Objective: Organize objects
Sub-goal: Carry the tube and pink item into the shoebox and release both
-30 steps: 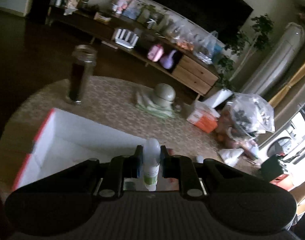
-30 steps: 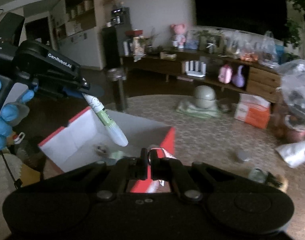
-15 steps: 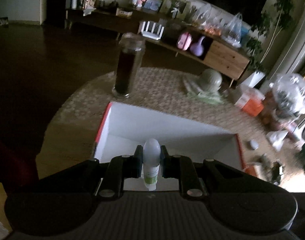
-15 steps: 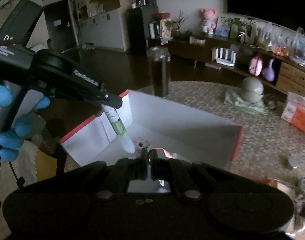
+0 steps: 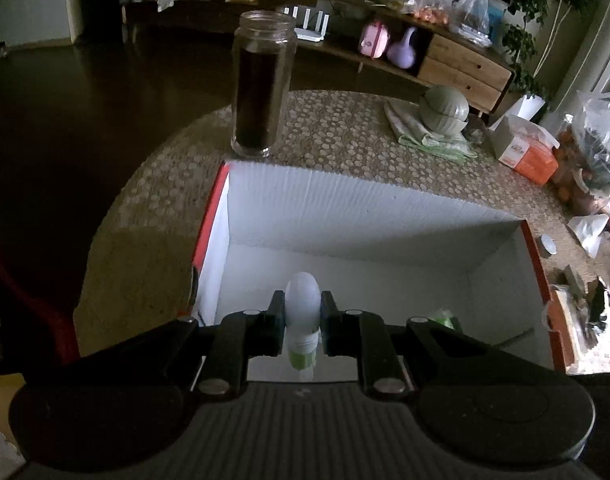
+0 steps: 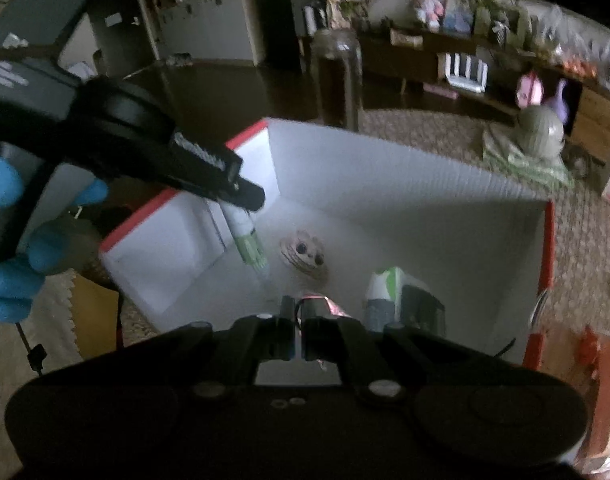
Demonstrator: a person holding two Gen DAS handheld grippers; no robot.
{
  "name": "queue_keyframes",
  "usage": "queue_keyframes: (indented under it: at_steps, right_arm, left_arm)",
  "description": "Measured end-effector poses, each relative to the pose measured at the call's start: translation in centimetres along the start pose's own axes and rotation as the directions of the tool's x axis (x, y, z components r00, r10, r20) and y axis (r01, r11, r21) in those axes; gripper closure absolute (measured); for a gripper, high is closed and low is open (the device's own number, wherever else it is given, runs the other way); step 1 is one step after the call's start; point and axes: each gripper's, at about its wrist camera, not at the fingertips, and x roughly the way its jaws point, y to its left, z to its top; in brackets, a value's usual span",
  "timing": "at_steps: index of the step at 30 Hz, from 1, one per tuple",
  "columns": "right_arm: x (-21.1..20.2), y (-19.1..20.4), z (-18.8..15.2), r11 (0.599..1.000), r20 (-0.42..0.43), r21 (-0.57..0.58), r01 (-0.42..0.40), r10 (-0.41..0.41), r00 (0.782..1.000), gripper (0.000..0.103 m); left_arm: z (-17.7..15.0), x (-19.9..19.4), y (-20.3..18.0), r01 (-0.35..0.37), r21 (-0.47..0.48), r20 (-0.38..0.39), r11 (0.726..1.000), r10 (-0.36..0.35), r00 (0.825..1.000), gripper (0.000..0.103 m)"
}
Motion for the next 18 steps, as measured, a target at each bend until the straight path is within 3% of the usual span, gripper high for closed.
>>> queue_keyframes:
  at_steps: [5, 9, 18]
  right_arm:
    - [1.3, -0.8, -0.1, 0.999, -0.057, 0.044, 0.011, -0.008, 0.998, 0.099]
    - [1.6, -1.1, -0.3, 0.998, -0.089, 0.053, 0.019, -0.014, 0.996, 0.096]
    - [0.6, -1.0, -0.5, 0.999, -0.065, 0.03, 0.016, -0.014, 0.998, 0.091]
  left_arm:
    - [1.1, 2.0, -0.9, -0.03, 0.027, -0.011, 0.999, 0.03, 0.999, 0.087]
    - [1.5, 4.3, -1.1, -0.044, 0.003, -0.074, 0.999, 0.044, 0.996, 0.087]
    - [0.7, 5.2, -1.0, -0.029, 0.001, -0.108, 1.0, 0.029, 0.994, 0.087]
